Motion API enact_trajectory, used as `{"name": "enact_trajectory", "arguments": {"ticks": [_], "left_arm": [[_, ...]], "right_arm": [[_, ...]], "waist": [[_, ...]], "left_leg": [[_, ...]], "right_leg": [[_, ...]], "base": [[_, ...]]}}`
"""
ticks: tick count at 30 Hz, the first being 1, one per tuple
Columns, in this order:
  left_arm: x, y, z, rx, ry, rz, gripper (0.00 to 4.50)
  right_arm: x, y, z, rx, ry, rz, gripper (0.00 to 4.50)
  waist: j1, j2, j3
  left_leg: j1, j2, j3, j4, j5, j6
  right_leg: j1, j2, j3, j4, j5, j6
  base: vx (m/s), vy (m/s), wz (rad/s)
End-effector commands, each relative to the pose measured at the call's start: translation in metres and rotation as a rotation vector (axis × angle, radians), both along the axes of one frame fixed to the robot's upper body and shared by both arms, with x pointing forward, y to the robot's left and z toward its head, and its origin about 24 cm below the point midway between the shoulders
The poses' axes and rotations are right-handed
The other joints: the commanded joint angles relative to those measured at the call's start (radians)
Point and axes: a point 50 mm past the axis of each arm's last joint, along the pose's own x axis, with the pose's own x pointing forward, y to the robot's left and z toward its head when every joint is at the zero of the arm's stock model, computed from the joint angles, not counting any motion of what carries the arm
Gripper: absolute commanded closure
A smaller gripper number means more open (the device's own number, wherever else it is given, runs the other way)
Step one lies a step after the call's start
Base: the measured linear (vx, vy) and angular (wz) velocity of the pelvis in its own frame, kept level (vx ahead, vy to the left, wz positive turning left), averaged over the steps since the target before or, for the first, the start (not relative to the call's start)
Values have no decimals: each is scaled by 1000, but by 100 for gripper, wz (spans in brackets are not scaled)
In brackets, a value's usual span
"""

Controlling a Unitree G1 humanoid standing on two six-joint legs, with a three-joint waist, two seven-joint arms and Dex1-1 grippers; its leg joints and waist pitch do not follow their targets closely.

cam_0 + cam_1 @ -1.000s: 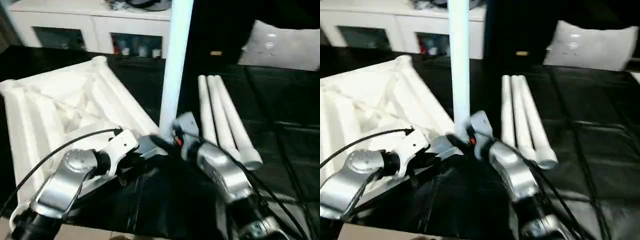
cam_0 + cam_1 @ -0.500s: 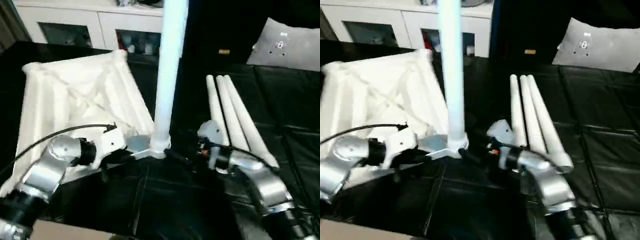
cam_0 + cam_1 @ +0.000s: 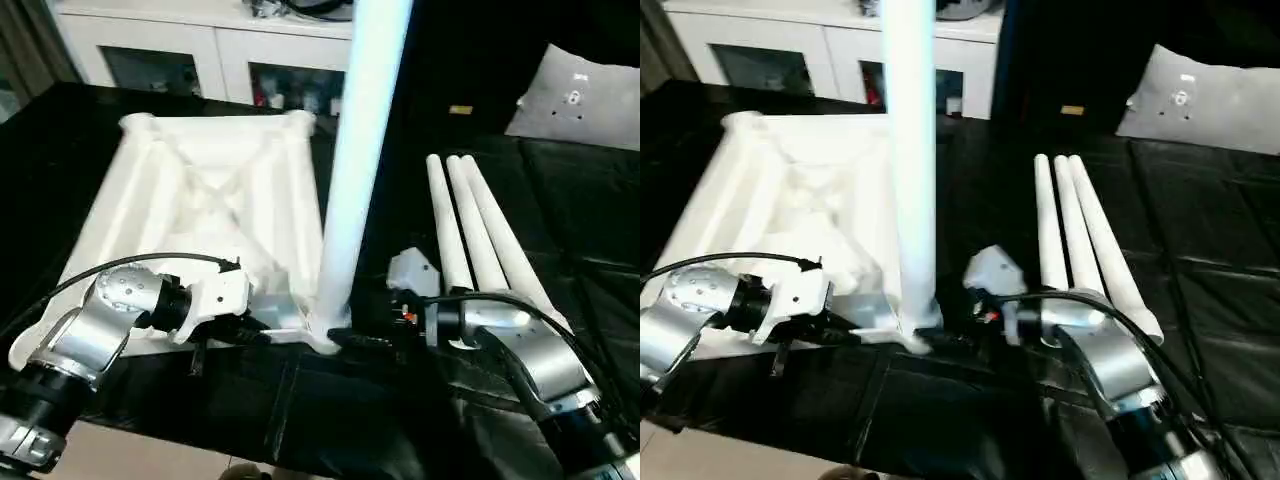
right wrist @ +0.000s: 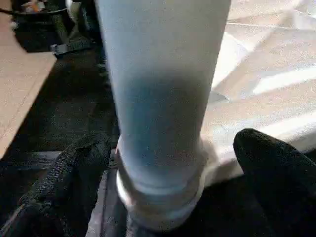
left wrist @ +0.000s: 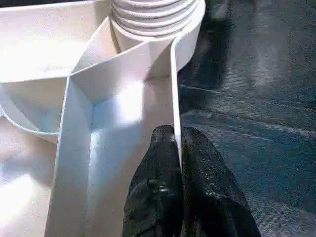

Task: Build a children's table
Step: Rotate leg to tighten

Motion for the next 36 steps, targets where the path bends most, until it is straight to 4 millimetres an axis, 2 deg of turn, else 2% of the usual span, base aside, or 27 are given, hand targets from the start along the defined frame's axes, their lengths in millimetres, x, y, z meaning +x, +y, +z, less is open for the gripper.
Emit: {"name": "enact_trajectory", "arguments": {"ticks": [1,3,11,19,22,24,28,29,30,31,32,34,36], "left_arm": [[-1,-10,0,20,0,-93,450],[1,-11,-1,28,-4,-107,450],[3,-11,-2,46,6,-128,450],[3,-9,-4,54,20,-129,450],[2,-7,-5,59,27,-123,450],[2,-7,-5,57,31,-117,450],[2,-6,-6,41,34,-87,450],[2,-7,-5,29,33,-70,450],[2,-7,-5,20,27,-50,450],[4,-8,-4,-17,7,61,450],[5,-8,-3,-18,6,66,450],[6,-9,-3,-37,-5,127,450],[4,-13,-1,-79,-15,196,450]], "right_arm": [[-2,1,0,-23,18,47,4],[0,3,-2,-30,35,44,21],[3,3,-4,-31,79,45,90],[2,1,-6,-21,119,57,166],[2,2,-7,-11,135,55,173],[1,3,-9,-5,146,55,176],[-2,5,-12,2,166,55,177],[-4,5,-13,3,171,54,177],[-5,6,-14,9,176,44,177],[-10,11,-19,33,179,-19,177],[-11,11,-19,34,178,-22,178],[-12,14,-22,48,176,-71,178],[-14,20,-27,64,176,-154,183]], "waist": [[-3,11,-71],[-1,13,-70],[-1,9,-69],[0,9,-72],[1,5,-70],[2,7,-70],[-1,6,-68],[-1,9,-66],[-1,8,-66],[-2,12,-62],[-2,10,-62],[-5,9,-58],[-10,9,-54]], "left_leg": [[5,59,-13,-67,-87,41],[3,58,-14,-67,-96,38],[2,57,-15,-66,-123,20],[1,58,-16,-64,-107,23],[2,57,-15,-64,-114,23],[2,57,-15,-64,-120,20],[2,57,-16,-65,-118,21],[2,57,-16,-65,-121,19],[1,57,-16,-65,-123,20],[0,60,-16,-68,-128,14],[2,62,-16,-68,-129,12],[3,57,-17,-71,-156,11],[4,53,-19,-74,-196,6]], "right_leg": [[57,-89,61,-52,-126,-226],[58,-90,60,-53,-138,-224],[58,-90,61,-58,-204,-204],[58,-90,60,-53,-182,-211],[57,-90,60,-55,-200,-207],[57,-91,60,-58,-225,-200],[55,-89,59,-57,-221,-199],[55,-90,60,-57,-222,-200],[55,-90,60,-58,-224,-199],[54,-93,62,-58,-229,-197],[52,-92,62,-59,-226,-197],[50,-89,61,-64,-268,-189],[50,-89,59,-74,-364,-162]], "base": [[0,0,0],[0,0,0],[0,0,0],[0,0,0],[0,0,0],[0,0,0],[0,0,0],[0,0,0],[0,0,0],[0,0,0],[0,0,0],[0,0,0],[0,0,0]]}}
